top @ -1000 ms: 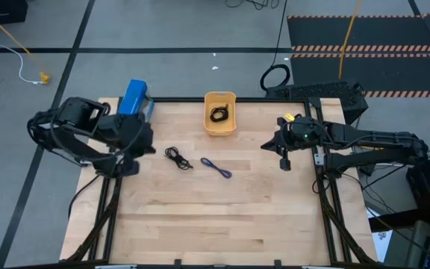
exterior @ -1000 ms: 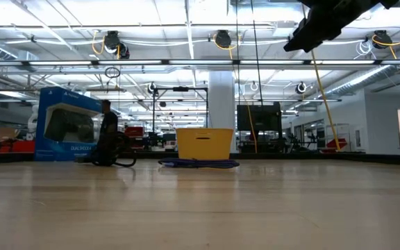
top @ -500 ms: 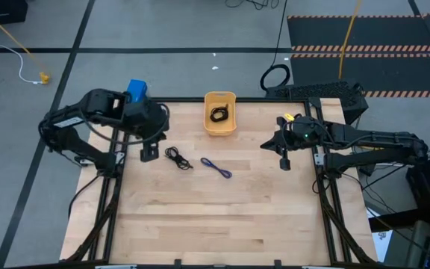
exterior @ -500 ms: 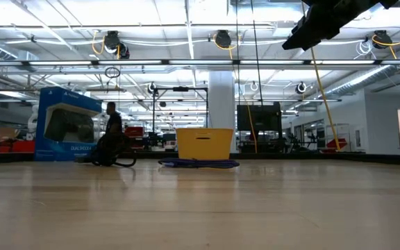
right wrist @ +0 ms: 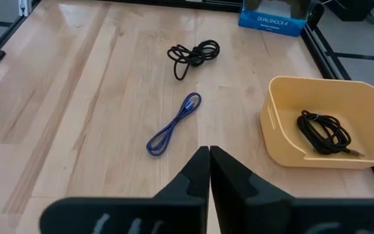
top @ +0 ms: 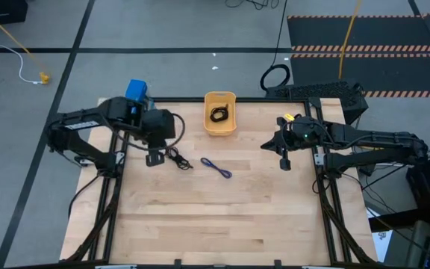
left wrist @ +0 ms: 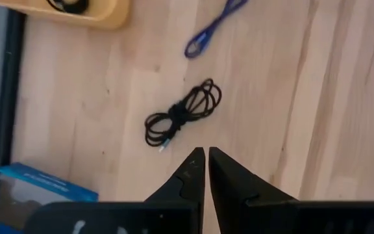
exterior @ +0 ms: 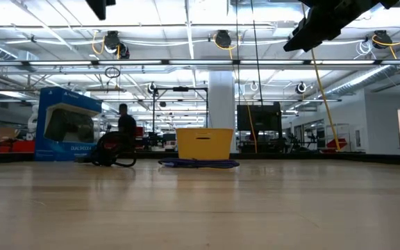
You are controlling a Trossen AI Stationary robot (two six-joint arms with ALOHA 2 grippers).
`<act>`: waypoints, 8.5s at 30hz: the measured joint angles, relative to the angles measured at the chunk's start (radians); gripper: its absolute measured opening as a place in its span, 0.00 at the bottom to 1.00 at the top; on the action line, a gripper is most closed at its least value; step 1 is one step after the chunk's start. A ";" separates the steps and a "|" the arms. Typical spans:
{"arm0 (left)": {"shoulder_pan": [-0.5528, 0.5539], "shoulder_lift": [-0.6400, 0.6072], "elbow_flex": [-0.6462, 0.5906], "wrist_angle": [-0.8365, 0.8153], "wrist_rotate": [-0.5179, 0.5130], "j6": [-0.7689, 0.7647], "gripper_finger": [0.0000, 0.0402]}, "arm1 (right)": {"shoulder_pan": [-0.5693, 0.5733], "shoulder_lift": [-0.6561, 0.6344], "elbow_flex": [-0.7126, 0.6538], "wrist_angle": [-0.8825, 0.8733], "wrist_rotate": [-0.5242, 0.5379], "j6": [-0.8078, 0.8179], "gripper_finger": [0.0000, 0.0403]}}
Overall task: Pick and place USB-C Cables
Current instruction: Put the black charger cable into the yellow bin
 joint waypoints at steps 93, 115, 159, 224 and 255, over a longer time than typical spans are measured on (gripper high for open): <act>-0.024 -0.015 -0.956 1.106 0.010 0.087 0.05 | 0.000 0.000 0.000 0.010 0.000 -0.027 0.01; -0.023 -0.015 -0.342 0.500 0.054 0.088 0.02 | 0.000 0.000 0.000 0.016 0.000 -0.002 0.01; -0.097 -0.021 0.189 0.027 -0.099 -0.078 0.05 | 0.000 0.000 0.000 0.015 0.000 0.000 0.01; 0.417 0.642 0.188 0.886 -0.142 -0.329 0.03 | 0.000 0.000 -0.001 -0.066 0.002 -0.004 0.01; 0.412 0.642 0.170 0.882 -0.220 -0.400 0.07 | 0.000 0.000 -0.001 -0.059 0.001 -0.003 0.01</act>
